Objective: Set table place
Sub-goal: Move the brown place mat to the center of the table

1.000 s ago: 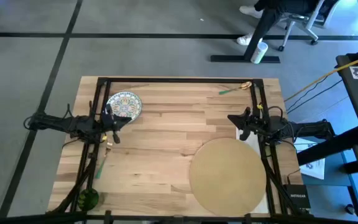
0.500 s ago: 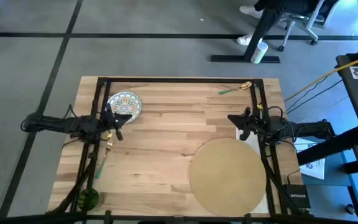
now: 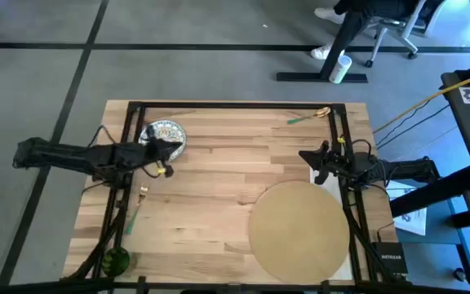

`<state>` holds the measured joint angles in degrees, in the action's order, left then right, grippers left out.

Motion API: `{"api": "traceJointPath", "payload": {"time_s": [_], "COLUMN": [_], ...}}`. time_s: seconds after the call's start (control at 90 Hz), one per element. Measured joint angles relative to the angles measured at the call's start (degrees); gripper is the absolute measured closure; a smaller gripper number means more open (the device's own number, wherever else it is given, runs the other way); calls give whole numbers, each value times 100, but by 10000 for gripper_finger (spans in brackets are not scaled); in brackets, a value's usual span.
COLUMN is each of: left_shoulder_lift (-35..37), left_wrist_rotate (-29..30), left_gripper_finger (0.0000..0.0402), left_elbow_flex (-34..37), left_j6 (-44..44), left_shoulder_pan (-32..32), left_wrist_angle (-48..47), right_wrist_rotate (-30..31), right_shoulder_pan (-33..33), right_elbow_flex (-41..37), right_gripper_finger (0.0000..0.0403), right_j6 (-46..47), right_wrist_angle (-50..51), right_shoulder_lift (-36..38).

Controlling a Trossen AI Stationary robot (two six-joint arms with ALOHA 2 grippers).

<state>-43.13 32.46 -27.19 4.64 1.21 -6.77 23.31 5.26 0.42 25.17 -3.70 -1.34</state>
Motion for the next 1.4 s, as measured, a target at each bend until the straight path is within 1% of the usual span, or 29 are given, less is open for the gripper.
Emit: {"api": "traceJointPath", "payload": {"time_s": [0.167, 0.256, 0.333, 0.411, 0.533, 0.622, 0.8, 0.922, 0.978, 1.067, 1.189, 1.256, 1.344, 1.4], "left_shoulder_lift": [-1134, -1677, -2094, -2521, -3201, -3761, -4775, -5330, -5519, -5734, -5867, -5880, -5951, -6049], "left_wrist_rotate": [-1137, -1533, -1585, -1625, -2088, -2310, -2336, -2341, -2361, -2456, -3144, -3416, -3721, -4008], "left_gripper_finger": [402, 402, 402, 402, 402, 402, 402, 402, 402, 402, 402, 402, 402, 402], "left_elbow_flex": [-745, -1025, -1194, -1311, -1509, -1752, -2341, -2697, -2852, -3069, -3116, -3116, -3122, -3120], "left_j6": [-386, -416, -256, -38, 202, 200, 107, -2, -187, -960, -1982, -2418, -2859, -3118], "left_shoulder_pan": [-190, -204, -129, -36, 75, 175, 398, 560, 598, 581, 380, 251, 68, -34], "left_wrist_angle": [40, 40, 188, 672, 1546, 1828, 2273, 2556, 2594, 2548, 2506, 2289, 2001, 1928], "right_wrist_rotate": [-2, -2, 0, -2, -2, -2, -2, -2, -2, -2, -1, -2, -1, 0], "right_shoulder_pan": [-2, -2, 0, -1, 0, -2, -1, -1, -1, 0, 0, -2, -1, 0], "right_elbow_flex": [-1, 0, -1, -1, 1, -1, 0, -1, -1, -1, 0, -1, 0, -1], "right_gripper_finger": [403, 403, 403, 403, 403, 403, 403, 403, 403, 403, 403, 403, 403, 403], "right_j6": [0, 0, 0, 0, 0, 0, 0, 0, 0, 0, 0, 0, 0, 0], "right_wrist_angle": [0, 0, -2, 0, -2, 0, 0, 0, -2, -2, -2, -2, 0, -2], "right_shoulder_lift": [0, 0, 0, 0, 0, 0, 0, 0, 0, 0, 0, 0, 0, 0]}}
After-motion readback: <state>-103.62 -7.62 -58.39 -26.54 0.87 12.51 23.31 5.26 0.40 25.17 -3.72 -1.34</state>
